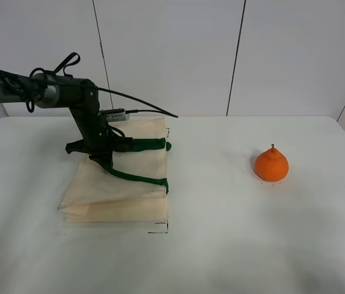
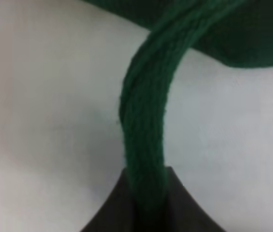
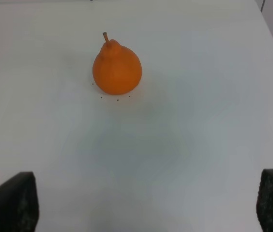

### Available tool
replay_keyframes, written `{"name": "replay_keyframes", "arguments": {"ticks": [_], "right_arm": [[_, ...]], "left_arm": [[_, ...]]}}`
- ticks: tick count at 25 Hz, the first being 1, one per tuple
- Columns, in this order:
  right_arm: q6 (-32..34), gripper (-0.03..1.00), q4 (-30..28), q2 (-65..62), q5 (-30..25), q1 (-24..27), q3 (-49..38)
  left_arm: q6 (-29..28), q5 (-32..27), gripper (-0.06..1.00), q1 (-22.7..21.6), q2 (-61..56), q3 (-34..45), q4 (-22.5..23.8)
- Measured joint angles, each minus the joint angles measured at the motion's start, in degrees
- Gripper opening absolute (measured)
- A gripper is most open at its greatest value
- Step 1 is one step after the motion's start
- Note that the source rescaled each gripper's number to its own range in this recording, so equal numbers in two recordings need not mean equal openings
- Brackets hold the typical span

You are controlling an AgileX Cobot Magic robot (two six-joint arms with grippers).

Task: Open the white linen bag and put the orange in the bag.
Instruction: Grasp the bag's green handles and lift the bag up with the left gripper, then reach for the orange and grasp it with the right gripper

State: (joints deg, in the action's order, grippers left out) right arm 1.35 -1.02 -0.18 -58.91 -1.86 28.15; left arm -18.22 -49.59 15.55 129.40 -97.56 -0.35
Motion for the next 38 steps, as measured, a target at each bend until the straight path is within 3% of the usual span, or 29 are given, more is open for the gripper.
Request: {"name": "replay_keyframes", "arguments": {"ticks": [9,16,22,28,33,38], "right_arm": [[0.00,1.00,0.00,0.00,0.00,0.00,0.00],[0.00,1.00,0.05,4.12,0.42,0.00,0.85],[-0.68,1.00,2.28,29.13,7.93,0.00,8.14],[-4.12,1.00,5.13,63.41,12.22,0.00,24.62],[-5.60,1.00,6.41,87.33,10.65,0.00,43.29],[-6.18,1.00,6.68,105.89,3.17,0.00,58.25]], "left_arm": [[3.45,-14.26,0.01,0.00,-11.62,-16.00,-2.37],[5.48,-18.67,0.00,0.30,-17.63,-27.37,-6.77],[5.79,-18.65,0.00,0.47,-19.78,-27.76,-7.11],[5.90,-18.65,0.00,0.57,-20.72,-27.76,-7.22],[5.90,-18.65,0.00,0.57,-20.96,-27.76,-7.34],[5.90,-18.65,0.00,0.57,-20.96,-27.76,-7.38]]}}
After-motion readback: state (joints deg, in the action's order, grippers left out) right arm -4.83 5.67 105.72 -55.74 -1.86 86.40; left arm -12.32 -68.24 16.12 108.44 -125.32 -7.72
